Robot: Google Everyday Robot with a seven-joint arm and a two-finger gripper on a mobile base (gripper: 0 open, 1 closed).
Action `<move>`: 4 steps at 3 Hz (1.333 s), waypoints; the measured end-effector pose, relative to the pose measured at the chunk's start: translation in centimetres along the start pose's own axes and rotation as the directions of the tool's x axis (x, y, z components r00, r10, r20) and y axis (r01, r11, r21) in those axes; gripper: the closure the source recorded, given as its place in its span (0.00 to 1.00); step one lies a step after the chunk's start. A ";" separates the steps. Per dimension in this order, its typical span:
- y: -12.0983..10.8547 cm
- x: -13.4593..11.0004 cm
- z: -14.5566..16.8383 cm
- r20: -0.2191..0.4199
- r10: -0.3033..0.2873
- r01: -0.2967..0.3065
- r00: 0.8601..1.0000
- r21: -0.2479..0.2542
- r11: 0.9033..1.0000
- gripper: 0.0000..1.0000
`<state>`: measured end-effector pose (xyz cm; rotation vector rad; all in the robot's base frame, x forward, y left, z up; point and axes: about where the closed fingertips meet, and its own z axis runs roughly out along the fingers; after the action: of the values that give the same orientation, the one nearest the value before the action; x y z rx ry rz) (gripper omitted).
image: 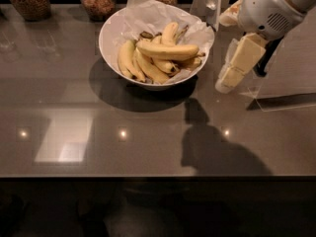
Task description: Pick banana from white bowl
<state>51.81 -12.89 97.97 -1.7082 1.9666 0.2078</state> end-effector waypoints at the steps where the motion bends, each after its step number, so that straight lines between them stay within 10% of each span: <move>1: -2.0 -2.3 2.0 0.056 -0.008 0.010 0.998 -0.029 1.000 0.00; 4: -6.2 -5.5 9.2 0.030 0.012 -0.008 0.999 -0.132 0.991 0.13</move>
Offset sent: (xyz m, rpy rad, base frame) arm 0.0843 0.0711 -0.0236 0.0829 0.0912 0.0710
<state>60.69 -5.21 94.12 -1.7663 1.9783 0.3736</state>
